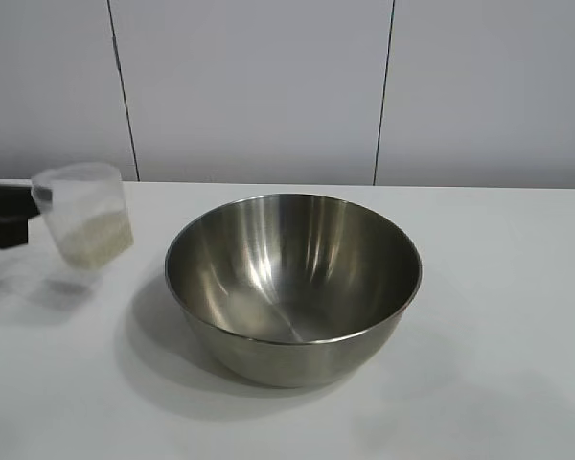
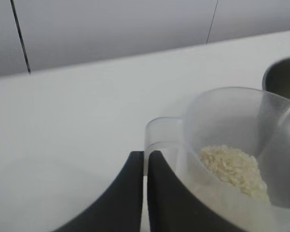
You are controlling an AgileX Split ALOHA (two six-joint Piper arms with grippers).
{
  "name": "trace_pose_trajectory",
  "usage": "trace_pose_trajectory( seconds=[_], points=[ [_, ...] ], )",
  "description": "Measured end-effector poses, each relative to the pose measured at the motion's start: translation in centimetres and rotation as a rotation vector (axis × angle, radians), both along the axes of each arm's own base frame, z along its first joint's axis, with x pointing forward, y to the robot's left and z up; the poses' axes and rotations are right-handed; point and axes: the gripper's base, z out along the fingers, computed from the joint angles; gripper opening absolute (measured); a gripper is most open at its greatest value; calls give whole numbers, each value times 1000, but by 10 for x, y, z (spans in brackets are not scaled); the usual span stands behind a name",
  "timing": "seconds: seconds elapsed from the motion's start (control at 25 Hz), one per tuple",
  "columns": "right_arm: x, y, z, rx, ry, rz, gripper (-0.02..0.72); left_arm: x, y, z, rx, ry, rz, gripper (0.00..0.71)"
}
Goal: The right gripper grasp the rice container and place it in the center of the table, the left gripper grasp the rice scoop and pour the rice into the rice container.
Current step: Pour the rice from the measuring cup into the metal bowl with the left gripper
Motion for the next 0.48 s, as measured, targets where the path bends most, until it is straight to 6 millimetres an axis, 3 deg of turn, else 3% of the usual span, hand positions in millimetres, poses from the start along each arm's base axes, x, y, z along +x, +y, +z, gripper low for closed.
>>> trace_pose_trajectory(
  seconds=[0.12,0.24,0.48],
  points=[
    [0,0,0,0,0,0,516,-3,-21,33,62,-53,-54,9],
    [0,0,0,0,0,0,516,-8,-54,59,142,-89,-142,9],
    [0,0,0,0,-1,0,516,-18,-104,67,363,-130,-220,9]
  ],
)
